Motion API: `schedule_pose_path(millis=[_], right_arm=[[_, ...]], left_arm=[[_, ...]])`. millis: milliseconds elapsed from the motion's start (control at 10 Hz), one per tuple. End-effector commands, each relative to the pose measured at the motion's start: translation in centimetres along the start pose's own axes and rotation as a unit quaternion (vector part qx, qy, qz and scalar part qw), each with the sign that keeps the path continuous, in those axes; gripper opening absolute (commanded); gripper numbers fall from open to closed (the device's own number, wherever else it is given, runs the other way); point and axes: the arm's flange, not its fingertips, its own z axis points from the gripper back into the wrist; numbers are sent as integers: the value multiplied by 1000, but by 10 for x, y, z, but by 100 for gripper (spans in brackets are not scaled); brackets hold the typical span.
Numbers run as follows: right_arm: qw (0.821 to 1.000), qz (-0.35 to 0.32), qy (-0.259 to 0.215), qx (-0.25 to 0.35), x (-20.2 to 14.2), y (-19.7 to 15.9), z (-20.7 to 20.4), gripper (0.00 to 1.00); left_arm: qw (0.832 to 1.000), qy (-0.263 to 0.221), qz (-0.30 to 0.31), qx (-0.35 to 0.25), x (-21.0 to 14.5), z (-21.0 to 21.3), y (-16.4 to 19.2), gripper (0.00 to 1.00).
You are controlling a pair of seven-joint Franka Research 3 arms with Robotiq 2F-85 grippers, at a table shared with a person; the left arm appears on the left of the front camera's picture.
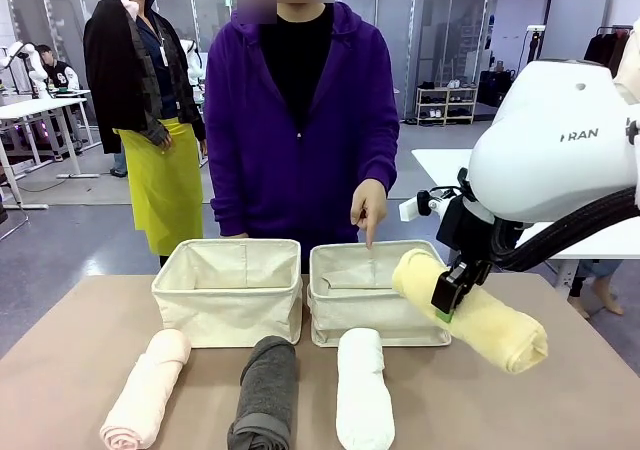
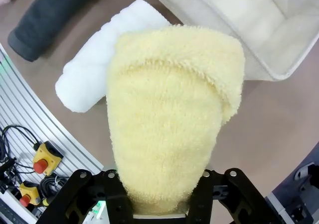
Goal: Divide the towels into two baskets.
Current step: Pick up one hotel-folded towel and place it in the Fabric basket indicated by the person.
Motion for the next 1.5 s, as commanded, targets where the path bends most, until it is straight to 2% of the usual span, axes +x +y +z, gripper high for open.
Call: schedule_pose_path(millis=[0,100,200,300,400,500,600,700,1000,1100,1400], right_arm=[[1000,-4,5,1,-2,3,3,14],[1000,0,0,0,0,0,0,36],[997,62,-42,-36,20,-1,12,36],[990,124,-52,-38,50,-6,20,36],[975,214,-62,-10,82,-14,27,36],[948,312,-64,-2,121,-27,30,36],[924,381,-30,-32,153,-38,27,36],[899,436,-10,-21,178,-52,19,36],[882,470,10,-38,215,-85,-19,36],[874,485,-5,-31,220,-92,-31,36],[879,468,19,-89,235,-111,-72,36]], left_arm=[[1000,-4,-2,-9,0,2,-1,100],[1000,-4,-2,-9,0,2,-1,100],[1000,-4,-2,-9,0,2,-1,100],[1000,-4,-2,-9,0,2,-1,100],[1000,-4,-2,-9,0,2,-1,100],[1000,-4,-2,-9,0,2,-1,100],[1000,-4,-2,-9,0,2,-1,100],[1000,-4,-2,-9,0,2,-1,100],[1000,-4,-2,-9,0,2,-1,100],[1000,-4,-2,-9,0,2,-1,100],[1000,-4,-2,-9,0,2,-1,100]])
